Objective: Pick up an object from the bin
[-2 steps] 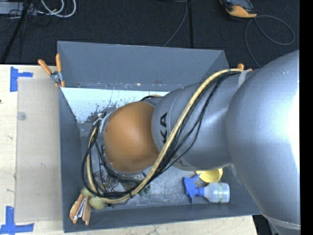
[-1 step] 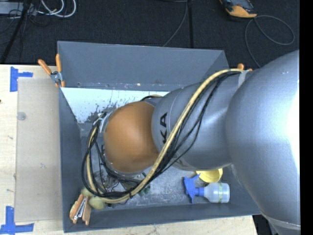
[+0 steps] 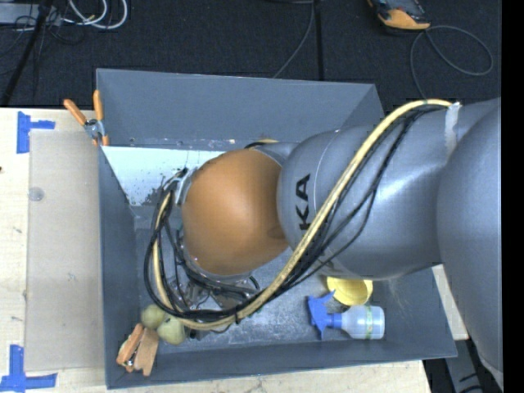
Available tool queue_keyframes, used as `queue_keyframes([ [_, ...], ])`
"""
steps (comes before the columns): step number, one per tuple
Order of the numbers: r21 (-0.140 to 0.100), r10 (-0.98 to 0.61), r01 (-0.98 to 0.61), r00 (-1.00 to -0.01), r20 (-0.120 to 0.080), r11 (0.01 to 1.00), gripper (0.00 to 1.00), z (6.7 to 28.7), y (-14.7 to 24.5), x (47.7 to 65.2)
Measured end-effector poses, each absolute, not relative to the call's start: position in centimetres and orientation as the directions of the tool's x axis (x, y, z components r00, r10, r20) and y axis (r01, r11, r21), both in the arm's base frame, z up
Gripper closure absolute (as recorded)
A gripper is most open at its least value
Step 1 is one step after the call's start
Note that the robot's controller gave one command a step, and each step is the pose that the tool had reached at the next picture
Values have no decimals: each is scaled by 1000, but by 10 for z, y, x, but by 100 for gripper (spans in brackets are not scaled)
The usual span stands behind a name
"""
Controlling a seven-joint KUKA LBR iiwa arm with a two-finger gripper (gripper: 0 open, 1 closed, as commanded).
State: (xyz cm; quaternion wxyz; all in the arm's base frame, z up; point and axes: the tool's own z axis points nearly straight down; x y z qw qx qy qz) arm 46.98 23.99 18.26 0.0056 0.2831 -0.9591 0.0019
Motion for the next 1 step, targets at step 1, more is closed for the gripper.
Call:
queue_keyframes([
  [1, -2, -517, -517, -856, 3, 856, 100, 216, 236, 476],
])
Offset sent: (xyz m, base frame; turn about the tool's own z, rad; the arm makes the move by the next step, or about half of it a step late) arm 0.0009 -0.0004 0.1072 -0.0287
